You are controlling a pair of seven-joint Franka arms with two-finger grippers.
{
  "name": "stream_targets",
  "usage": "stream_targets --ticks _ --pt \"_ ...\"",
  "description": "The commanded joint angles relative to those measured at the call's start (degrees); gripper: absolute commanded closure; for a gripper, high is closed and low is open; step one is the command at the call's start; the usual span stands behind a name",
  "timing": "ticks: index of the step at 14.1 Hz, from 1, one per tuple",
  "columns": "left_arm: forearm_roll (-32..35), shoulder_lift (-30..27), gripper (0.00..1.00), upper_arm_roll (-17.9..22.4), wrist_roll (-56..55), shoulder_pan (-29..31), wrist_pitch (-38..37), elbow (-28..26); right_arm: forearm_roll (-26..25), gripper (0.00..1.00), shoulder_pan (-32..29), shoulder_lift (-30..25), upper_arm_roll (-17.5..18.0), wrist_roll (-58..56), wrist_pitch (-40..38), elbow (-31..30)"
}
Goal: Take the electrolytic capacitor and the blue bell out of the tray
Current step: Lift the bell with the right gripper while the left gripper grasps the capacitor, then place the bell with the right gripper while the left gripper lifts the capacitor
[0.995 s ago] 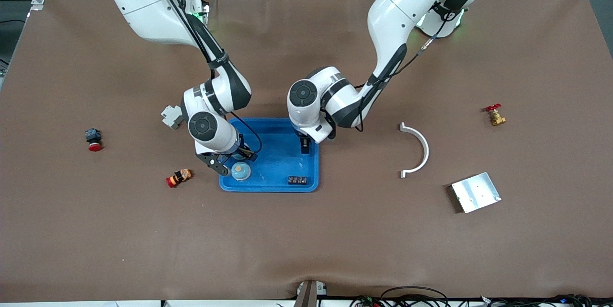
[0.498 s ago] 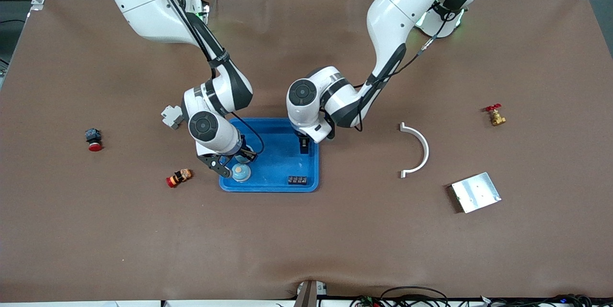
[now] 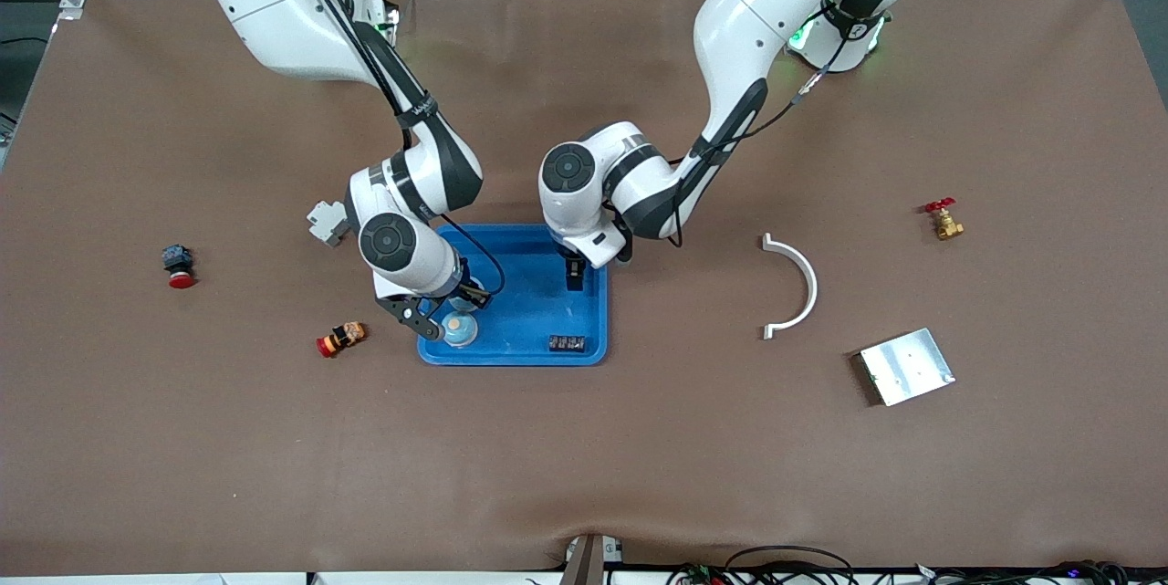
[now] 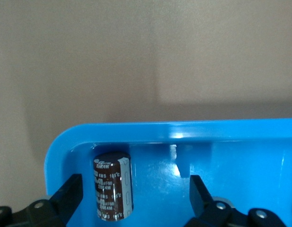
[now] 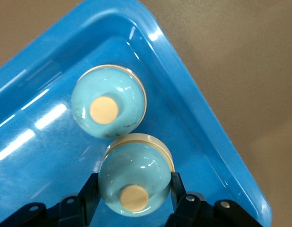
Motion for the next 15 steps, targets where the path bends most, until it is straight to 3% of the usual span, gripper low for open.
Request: stream_targets --ticks 1,5,11,13,14,15 --pt "1.86 0.72 0.00 0.66 1.37 -0.63 0.22 0.81 0.02 1.00 -0.79 -1.98 -0.04 -4.80 -6.55 3.21" --pt "1.34 0.81 0.00 0.66 2.80 -0.63 0.22 0.81 0.10 1.00 -7.54 -6.64 -1.80 -24.37 -12.72 2.69" --pt "1.17 0.72 0.02 0.66 2.00 -0.63 0.14 0.81 -0.60 1.00 -22.22 -7.00 -4.61 -63.58 -10.89 -1.96" --pt "1.25 0.72 0.20 0.66 1.92 -0.63 0.22 0.81 -0.86 1.00 -23.47 -7.17 -7.41 -70.28 -8.42 -3.81" --pt "1.43 0.72 0.41 0.66 1.83 -0.63 0.22 0.81 -1.04 1.00 -23.56 -7.35 -8.82 -71.61 -8.42 -4.16" --pt "1.60 0.72 0.70 0.66 1.74 -0.63 0.22 0.81 -2.52 1.00 -23.56 -8.13 -9.70 -73.02 -8.24 -5.04"
